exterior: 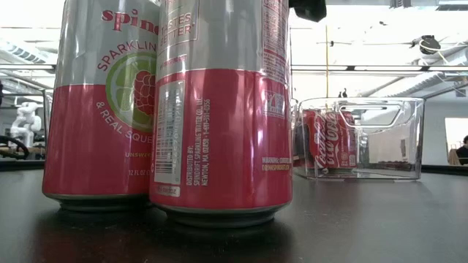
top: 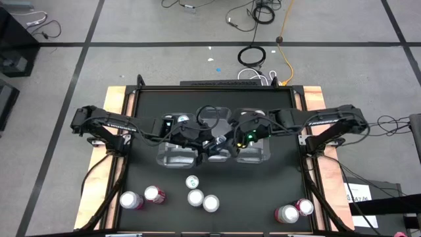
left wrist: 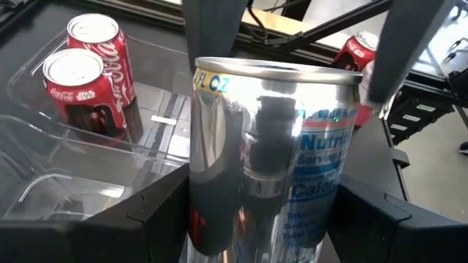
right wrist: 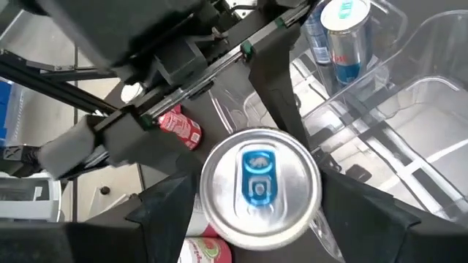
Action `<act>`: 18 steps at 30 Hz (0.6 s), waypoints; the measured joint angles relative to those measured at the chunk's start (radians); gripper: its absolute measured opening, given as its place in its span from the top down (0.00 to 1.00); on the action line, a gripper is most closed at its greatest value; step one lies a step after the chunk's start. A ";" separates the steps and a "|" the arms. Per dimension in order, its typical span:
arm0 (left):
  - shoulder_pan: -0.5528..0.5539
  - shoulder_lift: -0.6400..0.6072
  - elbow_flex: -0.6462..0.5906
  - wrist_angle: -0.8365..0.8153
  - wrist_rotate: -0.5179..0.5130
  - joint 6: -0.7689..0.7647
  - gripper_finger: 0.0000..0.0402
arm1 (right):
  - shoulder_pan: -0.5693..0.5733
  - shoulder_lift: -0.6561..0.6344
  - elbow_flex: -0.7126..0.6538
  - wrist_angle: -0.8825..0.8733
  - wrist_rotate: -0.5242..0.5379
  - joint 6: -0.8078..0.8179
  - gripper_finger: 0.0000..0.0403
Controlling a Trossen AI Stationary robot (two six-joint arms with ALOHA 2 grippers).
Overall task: Sort soda cans
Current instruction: Put the bottom right blue soda can into the left transparent bin
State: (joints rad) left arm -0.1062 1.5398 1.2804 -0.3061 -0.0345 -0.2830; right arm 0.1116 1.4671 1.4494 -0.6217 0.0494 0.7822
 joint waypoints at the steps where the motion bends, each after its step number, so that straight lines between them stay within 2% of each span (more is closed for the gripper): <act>1: 0.000 0.000 0.000 -0.003 0.000 -0.003 0.32 | 0.001 -0.010 0.000 -0.009 0.000 0.000 0.31; 5: 0.001 -0.023 0.000 -0.025 -0.029 -0.034 0.32 | 0.017 -0.043 0.000 -0.058 0.000 0.002 0.31; 14: 0.002 -0.135 0.000 -0.064 -0.172 -0.026 0.32 | 0.075 -0.075 0.000 -0.169 0.007 0.044 0.31; 18: 0.002 -0.181 0.000 -0.155 -0.180 -0.026 0.32 | 0.110 -0.075 0.000 -0.209 0.025 0.055 0.31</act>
State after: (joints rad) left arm -0.1043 1.3589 1.2800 -0.4608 -0.2142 -0.3088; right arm 0.2214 1.3922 1.4494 -0.8306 0.0744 0.8370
